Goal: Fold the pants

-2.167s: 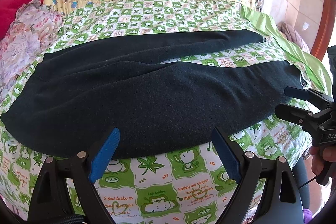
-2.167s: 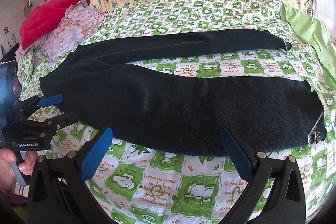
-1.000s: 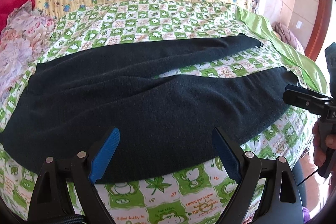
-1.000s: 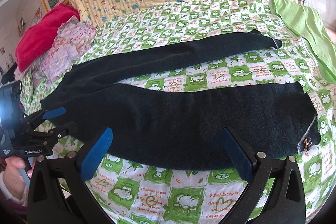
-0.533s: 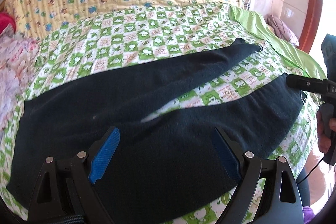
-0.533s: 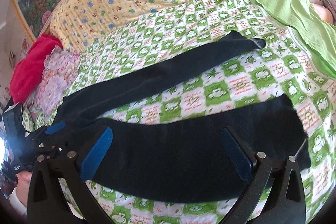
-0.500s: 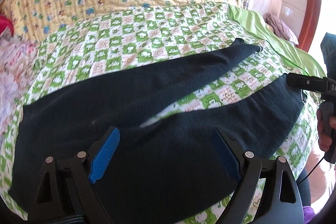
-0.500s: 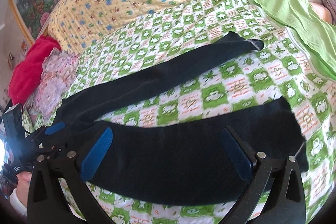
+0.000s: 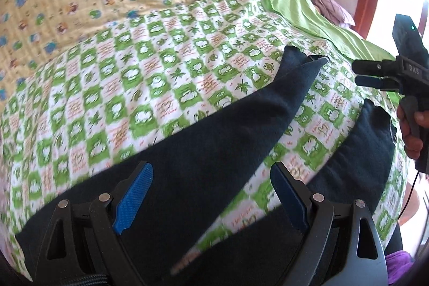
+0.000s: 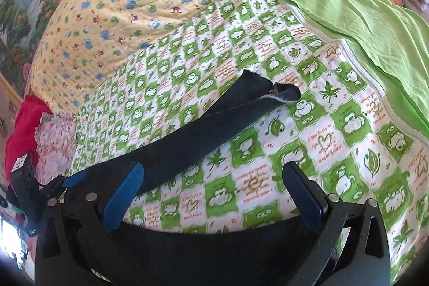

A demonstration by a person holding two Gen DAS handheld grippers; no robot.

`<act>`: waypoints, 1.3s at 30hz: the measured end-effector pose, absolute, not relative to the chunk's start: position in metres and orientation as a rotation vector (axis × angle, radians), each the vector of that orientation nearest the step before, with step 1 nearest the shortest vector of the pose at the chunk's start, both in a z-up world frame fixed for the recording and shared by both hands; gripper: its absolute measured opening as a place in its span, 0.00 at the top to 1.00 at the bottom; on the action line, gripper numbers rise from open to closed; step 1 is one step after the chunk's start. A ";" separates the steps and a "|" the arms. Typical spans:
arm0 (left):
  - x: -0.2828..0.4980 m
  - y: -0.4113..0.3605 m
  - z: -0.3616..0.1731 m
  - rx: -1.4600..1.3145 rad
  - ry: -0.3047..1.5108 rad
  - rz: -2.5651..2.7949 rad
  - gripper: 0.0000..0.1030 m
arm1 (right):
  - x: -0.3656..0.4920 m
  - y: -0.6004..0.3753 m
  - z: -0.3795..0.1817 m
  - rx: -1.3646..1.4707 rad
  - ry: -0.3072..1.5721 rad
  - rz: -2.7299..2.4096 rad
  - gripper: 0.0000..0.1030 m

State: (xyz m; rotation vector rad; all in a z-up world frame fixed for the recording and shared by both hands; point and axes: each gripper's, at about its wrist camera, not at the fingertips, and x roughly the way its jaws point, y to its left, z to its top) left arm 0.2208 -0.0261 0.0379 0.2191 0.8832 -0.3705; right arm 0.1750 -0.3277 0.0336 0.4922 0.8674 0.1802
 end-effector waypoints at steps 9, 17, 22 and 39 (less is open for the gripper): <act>0.285 -0.038 0.022 0.239 0.948 -0.501 0.13 | 0.222 -0.354 0.016 0.607 0.916 0.133 0.01; 0.320 -0.050 -0.011 0.295 1.029 -0.589 0.20 | 0.251 -0.366 -0.006 0.739 0.968 0.115 0.08; 0.324 -0.059 -0.022 0.292 1.083 -0.650 0.47 | 0.255 -0.369 -0.012 0.748 0.972 0.096 0.43; 0.221 -0.058 0.039 0.288 0.975 -0.689 0.95 | 0.190 -0.371 0.021 0.723 0.886 0.148 0.90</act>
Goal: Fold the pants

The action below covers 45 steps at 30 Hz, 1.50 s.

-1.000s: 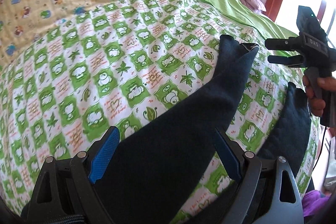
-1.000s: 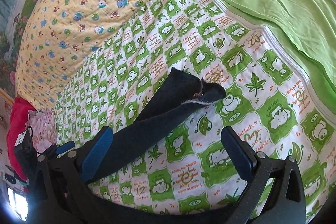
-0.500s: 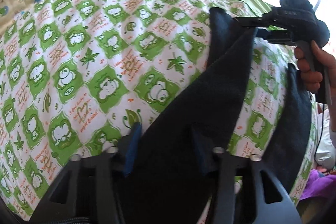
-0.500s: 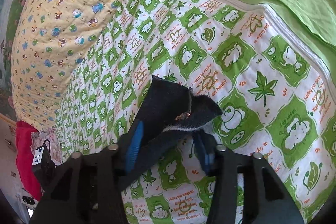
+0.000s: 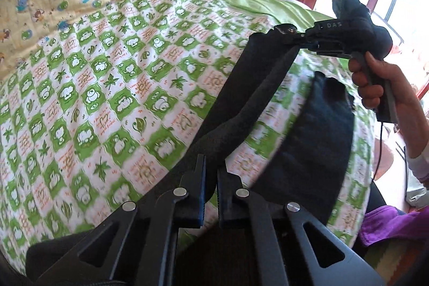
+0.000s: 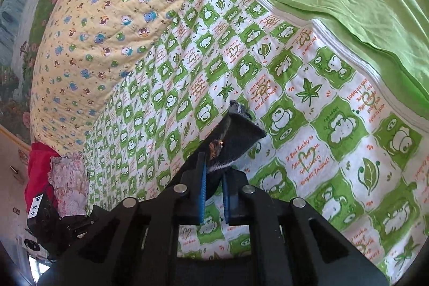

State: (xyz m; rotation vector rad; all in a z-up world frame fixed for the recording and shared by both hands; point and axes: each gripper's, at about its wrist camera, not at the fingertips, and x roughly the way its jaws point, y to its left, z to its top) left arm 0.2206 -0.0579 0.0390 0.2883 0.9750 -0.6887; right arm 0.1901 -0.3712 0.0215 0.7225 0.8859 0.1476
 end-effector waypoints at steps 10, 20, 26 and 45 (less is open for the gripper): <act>0.149 -0.055 0.053 0.200 0.936 -0.677 0.95 | 0.128 -0.371 0.050 0.701 0.843 0.185 0.90; 0.109 -0.062 0.044 0.202 0.932 -0.688 0.95 | 0.069 -0.375 0.033 0.730 0.853 0.143 0.90; 0.096 -0.064 0.031 0.209 0.949 -0.692 0.95 | 0.049 -0.376 0.010 0.761 0.888 0.111 0.90; 0.073 -0.056 -0.009 0.132 1.029 -0.672 0.81 | 0.024 -0.372 0.006 0.689 0.890 0.014 0.59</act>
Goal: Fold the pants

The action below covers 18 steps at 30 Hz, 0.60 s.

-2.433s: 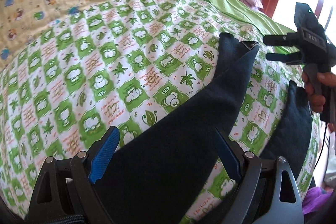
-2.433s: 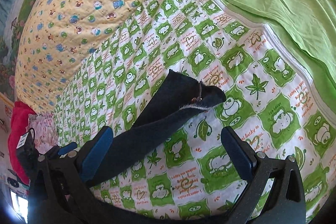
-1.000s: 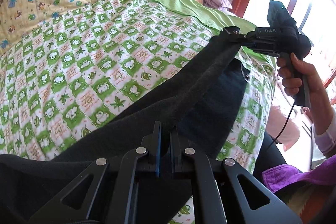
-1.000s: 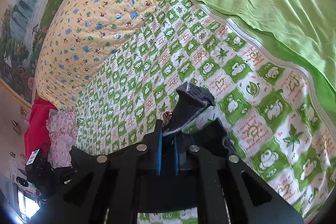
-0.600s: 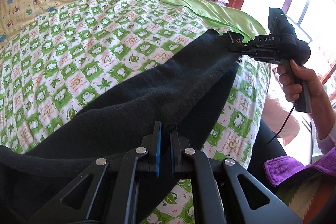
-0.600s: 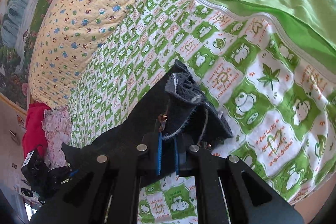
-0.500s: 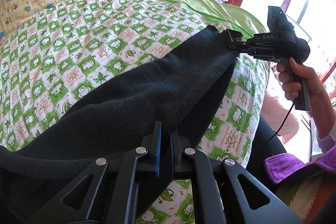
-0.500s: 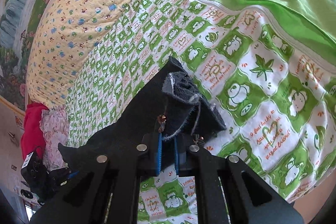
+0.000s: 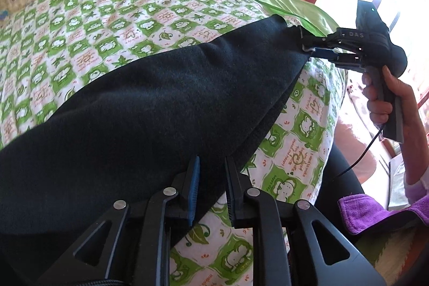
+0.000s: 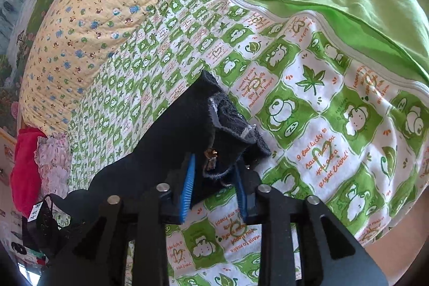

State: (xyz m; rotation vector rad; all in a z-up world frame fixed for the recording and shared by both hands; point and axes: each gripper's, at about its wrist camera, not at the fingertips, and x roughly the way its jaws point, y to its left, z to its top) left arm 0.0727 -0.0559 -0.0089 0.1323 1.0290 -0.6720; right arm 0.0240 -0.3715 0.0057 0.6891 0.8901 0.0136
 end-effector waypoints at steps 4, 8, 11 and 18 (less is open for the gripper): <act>0.061 -0.038 -0.005 0.057 1.014 -0.628 0.78 | 0.010 -0.366 0.024 0.620 0.817 -0.056 0.38; 0.049 -0.014 0.001 -0.031 0.995 -0.568 0.69 | 0.003 -0.356 0.038 0.592 0.766 -0.019 0.39; 0.041 0.008 0.006 -0.111 0.980 -0.510 0.64 | 0.003 -0.336 0.042 0.554 0.770 0.049 0.39; 0.034 0.069 0.023 -0.279 0.952 -0.355 0.52 | 0.011 -0.268 0.035 0.459 0.827 0.239 0.38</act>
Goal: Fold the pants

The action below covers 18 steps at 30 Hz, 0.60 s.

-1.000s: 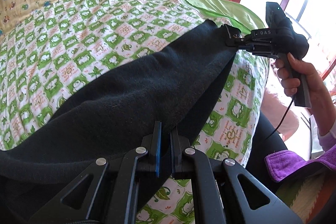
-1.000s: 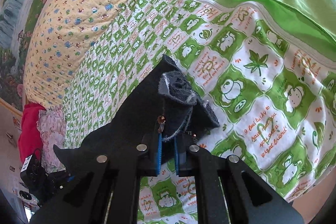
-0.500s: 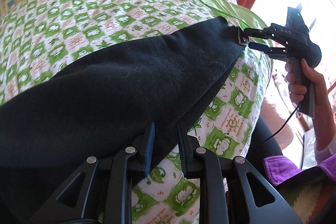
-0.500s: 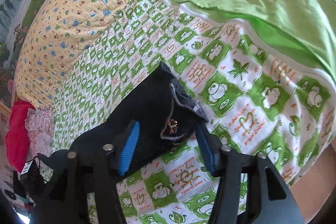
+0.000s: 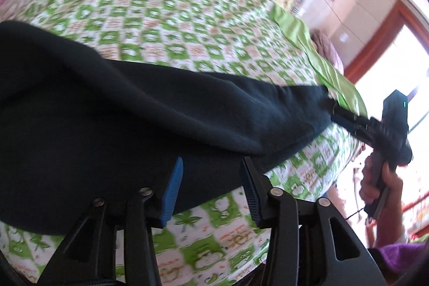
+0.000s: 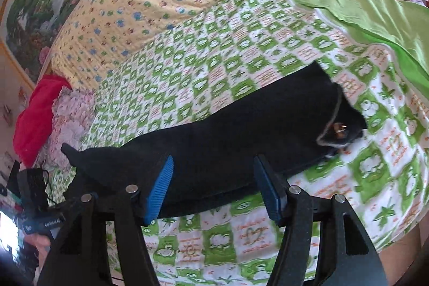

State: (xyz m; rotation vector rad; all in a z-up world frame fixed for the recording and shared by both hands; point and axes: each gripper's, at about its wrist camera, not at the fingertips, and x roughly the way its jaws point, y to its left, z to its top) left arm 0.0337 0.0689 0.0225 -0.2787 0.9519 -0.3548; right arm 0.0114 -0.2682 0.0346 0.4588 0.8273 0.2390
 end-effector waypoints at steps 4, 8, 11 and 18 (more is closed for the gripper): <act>0.036 0.112 0.038 -0.385 0.923 -0.271 0.49 | 0.014 -0.227 0.036 0.387 0.831 0.342 0.38; 0.040 0.146 0.052 -0.452 0.888 -0.188 0.49 | 0.019 -0.191 0.039 0.331 0.829 0.462 0.39; 0.043 0.163 0.061 -0.473 0.869 -0.128 0.49 | 0.022 -0.165 0.040 0.269 0.832 0.537 0.38; 0.055 0.192 0.070 -0.551 0.866 -0.035 0.47 | 0.019 -0.099 0.043 0.076 0.807 0.685 0.35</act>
